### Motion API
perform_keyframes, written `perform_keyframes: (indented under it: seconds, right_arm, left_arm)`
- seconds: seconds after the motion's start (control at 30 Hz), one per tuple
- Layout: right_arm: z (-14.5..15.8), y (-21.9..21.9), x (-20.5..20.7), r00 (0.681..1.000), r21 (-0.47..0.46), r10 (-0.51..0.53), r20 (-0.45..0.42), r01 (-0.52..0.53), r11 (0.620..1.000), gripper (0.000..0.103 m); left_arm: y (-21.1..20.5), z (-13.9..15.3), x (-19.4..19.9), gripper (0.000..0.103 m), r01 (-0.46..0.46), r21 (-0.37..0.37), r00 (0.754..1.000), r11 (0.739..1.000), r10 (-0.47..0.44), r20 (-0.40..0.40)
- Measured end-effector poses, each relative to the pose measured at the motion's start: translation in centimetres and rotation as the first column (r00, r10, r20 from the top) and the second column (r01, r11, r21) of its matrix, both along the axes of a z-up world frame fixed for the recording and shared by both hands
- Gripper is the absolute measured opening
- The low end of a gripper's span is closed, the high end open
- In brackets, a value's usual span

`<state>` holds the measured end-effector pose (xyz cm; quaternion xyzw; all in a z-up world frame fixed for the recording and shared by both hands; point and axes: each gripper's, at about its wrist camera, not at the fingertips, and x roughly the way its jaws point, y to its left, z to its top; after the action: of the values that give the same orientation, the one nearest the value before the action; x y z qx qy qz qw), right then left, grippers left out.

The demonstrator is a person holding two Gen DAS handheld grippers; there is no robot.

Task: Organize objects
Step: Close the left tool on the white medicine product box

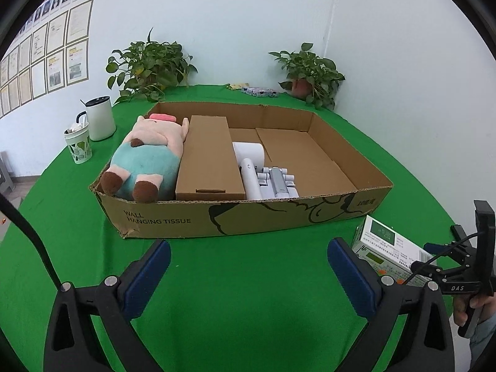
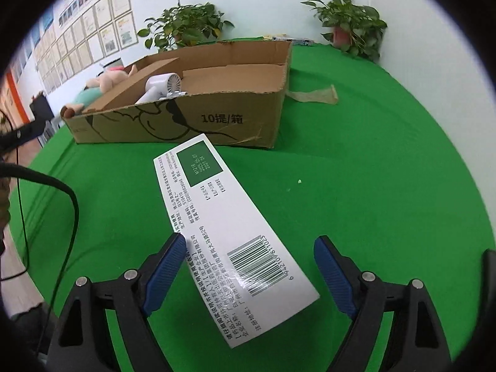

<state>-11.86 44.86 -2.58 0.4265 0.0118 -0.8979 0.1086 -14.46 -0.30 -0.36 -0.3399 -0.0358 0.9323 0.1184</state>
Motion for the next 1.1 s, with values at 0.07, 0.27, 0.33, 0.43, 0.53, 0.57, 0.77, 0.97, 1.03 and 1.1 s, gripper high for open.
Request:
perform_keyframes:
  seconds: [0.07,0.27,0.33,0.43,0.53,0.57,0.77,0.97,1.03,1.1]
  right_arm:
    - [-0.3,-0.6,0.0,1.000,-0.020,0.009,0.013,-0.008,1.000,0.084]
    - [-1.3,-6.5,1.6,0.988,0.008,0.132,0.076,-0.133,0.991,0.068]
    - [-0.9,-8.9,2.5,0.984,-0.024,0.161,0.074,-0.159,0.987,0.067]
    - [0.6,-11.6,3.9,0.976,-0.100,0.211,0.047,-0.206,0.973,0.078]
    - [1.8,-13.4,5.1,0.971,-0.135,0.238,0.003,-0.236,0.962,0.099]
    - [1.9,-13.7,5.3,0.972,-0.118,0.236,-0.007,-0.235,0.965,0.102]
    - [1.1,-13.5,6.2,0.985,-0.075,0.172,0.018,-0.170,0.983,0.102]
    - [0.1,-13.3,6.9,0.997,-0.006,0.073,0.033,-0.073,0.997,0.102]
    - [0.3,-13.6,7.3,0.997,0.010,0.073,0.015,-0.073,0.997,0.102]
    - [0.3,-13.9,7.5,0.996,0.018,0.088,0.008,-0.089,0.996,0.102]
  left_arm:
    - [-0.2,-0.4,-0.1,0.102,0.004,0.000,1.000,1.000,-0.004,0.009]
    - [-0.6,-0.5,-0.1,0.102,-0.002,-0.008,1.000,1.000,0.002,0.007]
    - [-0.7,-0.6,-0.3,0.102,0.010,-0.006,1.000,1.000,-0.010,0.021]
    - [-0.9,-0.9,-1.1,0.102,0.054,0.053,0.995,0.997,-0.058,0.076]
    - [-0.7,-1.5,-2.5,0.102,0.097,0.117,0.984,0.988,-0.113,0.136]
    - [-0.5,-1.7,-3.0,0.102,0.116,0.143,0.978,0.983,-0.138,0.154]
    - [1.4,-4.4,-5.6,0.102,0.202,0.341,0.908,0.918,-0.306,0.286]
    - [3.9,-7.0,-5.4,0.097,0.266,0.443,0.837,0.856,-0.433,0.334]
    - [4.5,-7.6,-5.1,0.096,0.283,0.463,0.814,0.840,-0.466,0.348]
    - [5.1,-8.2,-4.8,0.096,0.293,0.484,0.789,0.825,-0.494,0.364]
